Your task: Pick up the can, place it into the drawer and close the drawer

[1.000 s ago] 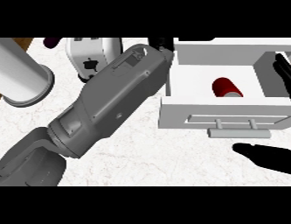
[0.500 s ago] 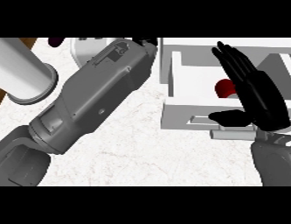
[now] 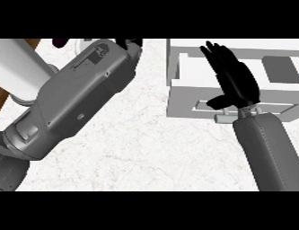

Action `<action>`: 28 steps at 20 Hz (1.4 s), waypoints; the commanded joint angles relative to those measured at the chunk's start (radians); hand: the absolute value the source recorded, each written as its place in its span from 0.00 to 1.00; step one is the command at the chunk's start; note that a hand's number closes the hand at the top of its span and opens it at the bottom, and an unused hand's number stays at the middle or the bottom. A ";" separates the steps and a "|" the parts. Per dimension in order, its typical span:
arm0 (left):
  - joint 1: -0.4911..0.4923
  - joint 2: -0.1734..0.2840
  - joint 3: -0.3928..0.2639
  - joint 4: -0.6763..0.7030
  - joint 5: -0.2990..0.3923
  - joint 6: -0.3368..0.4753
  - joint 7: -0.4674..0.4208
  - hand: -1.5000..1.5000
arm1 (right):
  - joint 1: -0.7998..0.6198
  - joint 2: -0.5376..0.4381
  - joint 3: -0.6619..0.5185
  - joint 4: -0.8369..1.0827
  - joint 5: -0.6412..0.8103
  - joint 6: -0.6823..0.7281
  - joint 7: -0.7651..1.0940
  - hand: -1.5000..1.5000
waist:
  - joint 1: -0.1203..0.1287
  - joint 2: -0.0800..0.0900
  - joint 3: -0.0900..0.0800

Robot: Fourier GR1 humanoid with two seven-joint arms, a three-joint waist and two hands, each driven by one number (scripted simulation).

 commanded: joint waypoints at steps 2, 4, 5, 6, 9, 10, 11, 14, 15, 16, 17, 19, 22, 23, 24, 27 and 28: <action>0.042 0.069 -0.033 -0.154 -0.043 0.069 0.088 0.00 | -0.086 -0.014 -0.039 0.233 0.044 -0.111 -0.028 0.00 | 0.005 -0.005 0.000; 0.091 0.055 -0.007 -0.147 -0.041 0.033 0.030 0.00 | -0.114 0.049 -0.015 0.364 0.114 -0.252 -0.008 0.00 | 0.009 0.007 0.001; 0.071 0.098 -0.009 -0.136 -0.049 0.015 0.076 0.00 | -0.149 0.040 -0.031 0.396 0.115 -0.262 -0.007 0.00 | 0.001 0.007 0.001; 0.099 0.112 -0.033 -0.228 -0.057 0.064 0.110 0.00 | -0.136 0.028 -0.042 0.410 0.117 -0.270 -0.004 0.00 | 0.011 -0.001 0.001; 0.086 0.111 -0.012 -0.224 -0.063 0.068 0.120 0.00 | -0.187 0.025 -0.074 0.526 0.129 -0.369 -0.020 0.00 | 0.009 0.007 0.001; 0.101 0.145 -0.015 -0.230 -0.064 0.034 0.132 0.00 | -0.179 -0.007 -0.092 0.547 0.118 -0.387 -0.057 0.00 | 0.010 0.008 0.001; 0.058 0.166 0.014 -0.184 -0.068 0.009 0.147 0.00 | -0.257 0.008 -0.090 0.557 0.120 -0.345 -0.031 0.00 | -0.007 0.009 0.001; 0.205 0.157 0.004 -0.267 -0.078 -0.003 0.069 0.00 | -0.294 0.018 -0.108 0.637 0.144 -0.428 -0.011 0.00 | 0.014 0.012 0.000; 0.159 0.178 0.017 -0.297 -0.065 0.017 0.129 0.00 | -0.273 0.018 -0.118 0.677 0.145 -0.486 -0.031 0.00 | 0.023 0.012 0.001; 0.131 0.209 0.026 -0.268 -0.069 -0.012 0.159 0.00 | -0.311 0.019 -0.122 0.684 0.146 -0.477 -0.022 0.00 | 0.007 0.011 0.001; 0.163 0.189 0.018 -0.288 -0.078 0.006 0.131 0.00 | -0.318 0.022 -0.135 0.716 0.142 -0.512 -0.026 0.00 | 0.019 0.015 0.001; 0.136 0.167 0.013 -0.277 -0.095 0.024 0.137 0.00 | -0.381 -0.004 -0.152 0.771 0.151 -0.513 -0.023 0.00 | 0.018 0.019 0.002; 0.158 0.222 0.019 -0.345 -0.093 0.009 0.177 0.00 | -0.418 -0.024 -0.171 0.838 0.157 -0.576 -0.040 0.00 | 0.034 0.019 0.002; 0.166 0.223 0.021 -0.340 -0.104 0.012 0.164 0.00 | -0.432 -0.010 -0.177 0.855 0.159 -0.601 -0.025 0.00 | 0.034 0.021 0.002; 0.175 0.224 0.016 -0.373 -0.096 0.016 0.187 0.00 | -0.469 -0.053 -0.199 0.873 0.147 -0.577 -0.028 0.00 | 0.046 0.022 0.002; 0.117 0.233 0.039 -0.340 -0.103 0.011 0.213 0.00 | -0.551 -0.036 -0.196 0.922 0.169 -0.583 0.013 0.00 | 0.039 0.028 0.002; 0.174 0.226 0.025 -0.371 -0.114 0.016 0.192 0.00 | -0.517 -0.031 -0.203 0.939 0.157 -0.628 -0.029 0.00 | 0.041 0.026 0.002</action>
